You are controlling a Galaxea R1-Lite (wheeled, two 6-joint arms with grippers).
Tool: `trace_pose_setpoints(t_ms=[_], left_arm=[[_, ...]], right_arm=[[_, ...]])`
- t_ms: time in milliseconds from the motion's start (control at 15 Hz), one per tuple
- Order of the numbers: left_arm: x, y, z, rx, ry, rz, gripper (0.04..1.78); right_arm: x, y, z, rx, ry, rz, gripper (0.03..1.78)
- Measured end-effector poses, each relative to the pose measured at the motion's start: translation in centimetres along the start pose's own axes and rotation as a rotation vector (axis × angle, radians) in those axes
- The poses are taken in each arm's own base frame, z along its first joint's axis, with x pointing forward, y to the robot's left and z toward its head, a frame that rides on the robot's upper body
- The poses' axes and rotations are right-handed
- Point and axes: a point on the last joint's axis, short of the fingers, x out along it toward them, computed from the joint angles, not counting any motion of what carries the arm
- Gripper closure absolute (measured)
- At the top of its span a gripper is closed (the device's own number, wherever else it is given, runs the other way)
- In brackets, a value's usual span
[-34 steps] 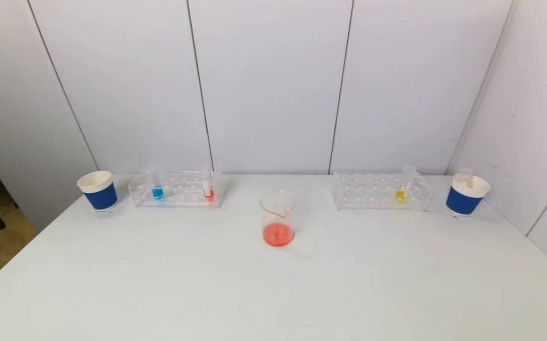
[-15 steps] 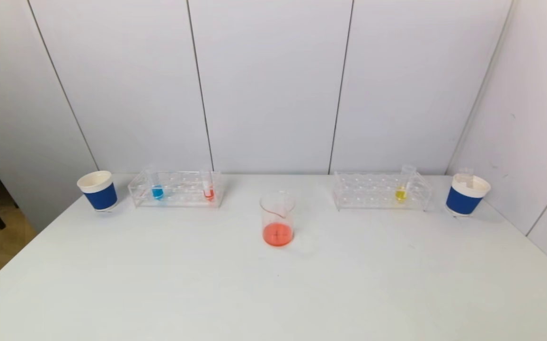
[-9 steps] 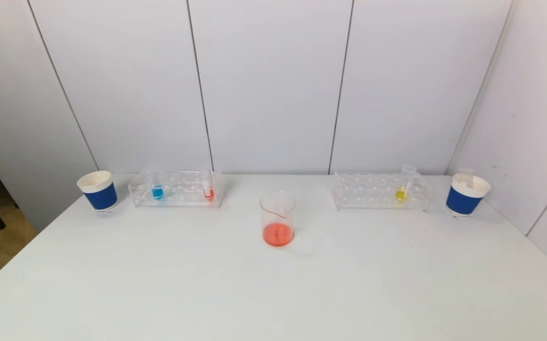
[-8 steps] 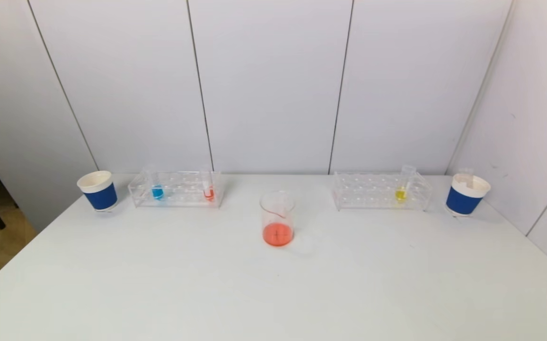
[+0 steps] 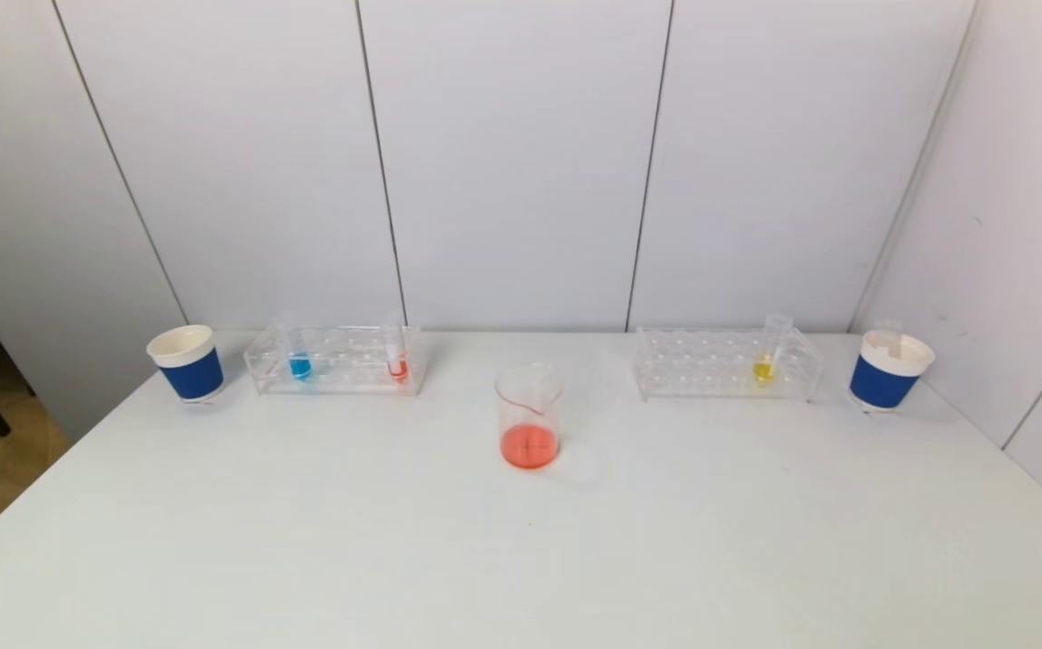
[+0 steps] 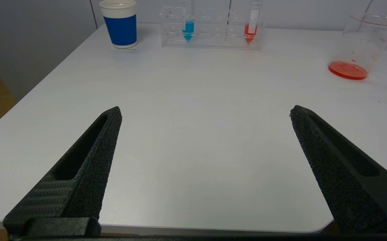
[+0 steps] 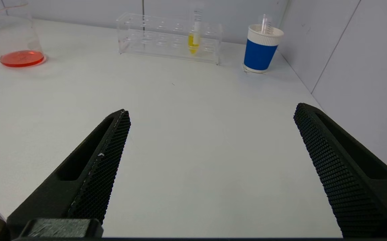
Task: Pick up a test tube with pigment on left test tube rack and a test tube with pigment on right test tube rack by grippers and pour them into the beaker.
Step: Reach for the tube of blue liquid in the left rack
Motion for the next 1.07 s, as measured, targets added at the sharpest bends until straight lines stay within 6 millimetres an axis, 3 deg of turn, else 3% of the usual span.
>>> trace_pose_setpoints(t_ms=[1067], left_arm=[[0.0, 0.0, 0.0, 0.0, 0.0, 0.0, 0.06]], right_arm=[[0.0, 0.0, 0.0, 0.0, 0.0, 0.0, 0.04]])
